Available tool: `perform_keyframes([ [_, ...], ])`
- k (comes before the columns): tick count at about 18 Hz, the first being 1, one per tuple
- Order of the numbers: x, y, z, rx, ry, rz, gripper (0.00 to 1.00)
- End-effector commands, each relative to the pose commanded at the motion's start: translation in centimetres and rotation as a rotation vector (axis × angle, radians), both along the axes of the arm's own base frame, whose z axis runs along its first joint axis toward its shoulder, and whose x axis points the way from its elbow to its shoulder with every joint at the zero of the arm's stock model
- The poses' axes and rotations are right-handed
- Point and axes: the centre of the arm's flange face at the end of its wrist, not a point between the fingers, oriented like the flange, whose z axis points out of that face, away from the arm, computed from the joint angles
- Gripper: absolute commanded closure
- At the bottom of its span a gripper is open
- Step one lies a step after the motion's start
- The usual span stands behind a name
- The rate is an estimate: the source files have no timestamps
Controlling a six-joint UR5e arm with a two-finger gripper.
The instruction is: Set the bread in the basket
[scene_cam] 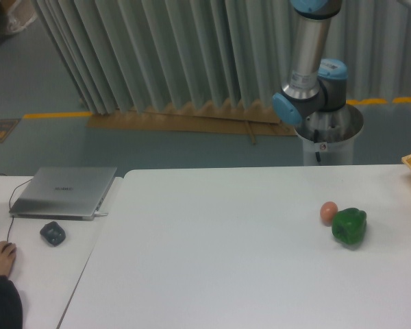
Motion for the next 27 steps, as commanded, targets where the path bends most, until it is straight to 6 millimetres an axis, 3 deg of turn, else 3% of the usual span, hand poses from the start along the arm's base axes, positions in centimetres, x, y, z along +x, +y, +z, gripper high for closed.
perform_keyframes([
  [6,-1.1,-1.8,-0.3,0.008,0.0,-0.058,0.74],
  [7,-1.1,-1.8,-0.3,0.008,0.0,-0.058,0.7],
  [9,-1.0,-1.6,-0.4,0.01,0.001,-0.061,0.0],
  [17,-0.5,-0.7,0.4,0.019,0.018,-0.039,0.0],
  [27,6.1,9.1,3.1,0.025,0.055,0.214,0.0],
])
